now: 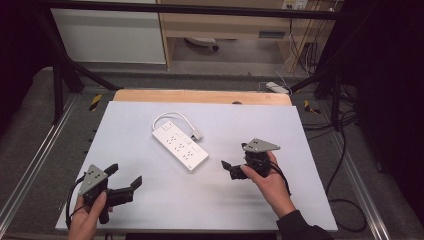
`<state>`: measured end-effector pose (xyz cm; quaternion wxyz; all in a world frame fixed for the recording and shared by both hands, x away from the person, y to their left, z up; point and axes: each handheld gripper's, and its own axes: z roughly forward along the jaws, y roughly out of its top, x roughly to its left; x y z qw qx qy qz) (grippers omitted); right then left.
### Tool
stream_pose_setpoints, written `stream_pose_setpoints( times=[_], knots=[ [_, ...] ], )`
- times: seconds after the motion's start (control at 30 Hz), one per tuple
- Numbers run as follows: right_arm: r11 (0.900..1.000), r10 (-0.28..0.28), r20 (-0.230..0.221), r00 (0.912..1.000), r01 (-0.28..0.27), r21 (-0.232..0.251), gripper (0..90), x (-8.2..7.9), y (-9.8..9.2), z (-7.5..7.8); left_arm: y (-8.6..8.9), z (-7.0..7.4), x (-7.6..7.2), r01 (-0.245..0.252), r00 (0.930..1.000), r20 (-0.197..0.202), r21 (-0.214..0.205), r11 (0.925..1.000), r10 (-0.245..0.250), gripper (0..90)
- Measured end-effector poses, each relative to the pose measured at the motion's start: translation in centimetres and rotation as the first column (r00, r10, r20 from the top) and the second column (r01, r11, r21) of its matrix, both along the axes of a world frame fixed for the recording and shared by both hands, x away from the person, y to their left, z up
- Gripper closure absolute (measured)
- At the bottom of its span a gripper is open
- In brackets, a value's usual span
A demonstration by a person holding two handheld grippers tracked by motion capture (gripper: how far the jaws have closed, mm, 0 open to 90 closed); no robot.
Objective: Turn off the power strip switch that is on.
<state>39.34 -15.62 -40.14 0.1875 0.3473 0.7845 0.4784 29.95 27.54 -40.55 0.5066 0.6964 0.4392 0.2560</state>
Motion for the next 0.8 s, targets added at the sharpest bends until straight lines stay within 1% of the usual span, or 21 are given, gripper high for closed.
stream_pose_setpoints(
  times=[0.33, 0.57, 0.8],
  knots=[
    [1.0000, 0.007, -0.002, 1.0000, -0.007, -0.006, 2.7, 0.2, 0.7, 0.0, 0.0, 0.0, 0.0, 0.001, 1.0000, 0.002, 0.002, 1.0000, -0.001, 4.3],
    [1.0000, 0.002, -0.001, 1.0000, -0.002, 0.000, 2.7, 0.5, 0.9, 0.2, 0.0, 0.0, 0.0, 0.000, 1.0000, 0.003, 0.002, 1.0000, 0.000, 4.3],
    [1.0000, 0.008, -0.006, 1.0000, -0.008, -0.002, 2.8, 0.7, 1.7, 0.3, 0.0, 0.0, 0.0, 0.000, 1.0000, 0.004, 0.001, 1.0000, 0.000, 4.3]
  ],
)
